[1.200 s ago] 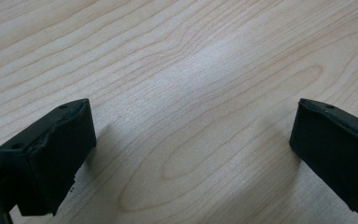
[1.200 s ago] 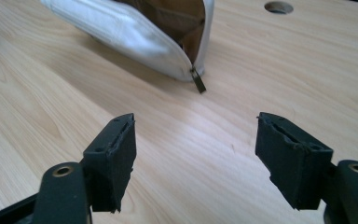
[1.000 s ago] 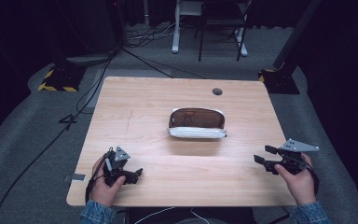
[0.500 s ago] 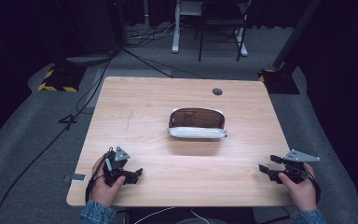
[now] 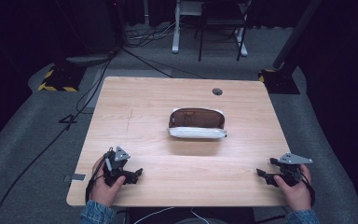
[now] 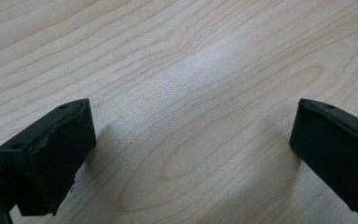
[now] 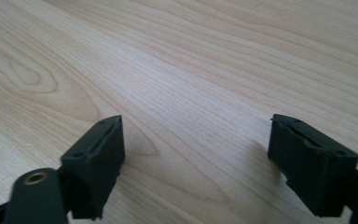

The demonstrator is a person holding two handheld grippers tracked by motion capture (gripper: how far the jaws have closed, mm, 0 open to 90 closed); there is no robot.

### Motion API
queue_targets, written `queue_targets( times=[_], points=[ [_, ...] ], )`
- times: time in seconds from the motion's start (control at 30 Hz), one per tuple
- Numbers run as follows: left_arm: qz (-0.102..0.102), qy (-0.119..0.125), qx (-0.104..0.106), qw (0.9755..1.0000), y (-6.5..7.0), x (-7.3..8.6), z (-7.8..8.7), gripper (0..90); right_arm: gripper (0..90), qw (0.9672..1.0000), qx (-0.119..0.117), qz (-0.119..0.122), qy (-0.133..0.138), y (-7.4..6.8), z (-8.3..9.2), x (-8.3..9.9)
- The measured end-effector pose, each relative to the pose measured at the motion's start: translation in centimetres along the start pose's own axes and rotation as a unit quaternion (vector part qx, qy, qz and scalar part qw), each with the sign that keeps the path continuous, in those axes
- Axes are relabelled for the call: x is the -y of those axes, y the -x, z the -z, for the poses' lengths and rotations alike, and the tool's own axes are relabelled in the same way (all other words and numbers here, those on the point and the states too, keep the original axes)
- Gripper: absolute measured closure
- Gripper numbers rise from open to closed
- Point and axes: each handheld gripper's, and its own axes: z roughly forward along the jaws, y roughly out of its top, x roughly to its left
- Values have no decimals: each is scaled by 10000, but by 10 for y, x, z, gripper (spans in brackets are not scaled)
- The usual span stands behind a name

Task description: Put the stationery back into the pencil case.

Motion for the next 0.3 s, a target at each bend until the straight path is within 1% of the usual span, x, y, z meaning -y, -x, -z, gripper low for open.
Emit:
queue_targets(
  times=[0.13, 0.23, 0.27, 0.3],
  points=[
    [0, 1, 1, 10000, 0, 0, 0, 6, 103, 10000, -26, 69, -60, 0, -2, -1],
    [-1, -7, 11, 10000, 0, 0, 0, 6, 86, 9999, -32, 60, -93, 1, -4, -3],
    [-30, 1, -15, 10000, 0, 0, 0, 4, 87, 9999, -28, 51, -89, 1, -5, -3],
    [-17, -13, 7, 10000, 0, 0, 0, 3, 87, 9999, -22, 46, -88, 1, -5, -3]
  ],
)
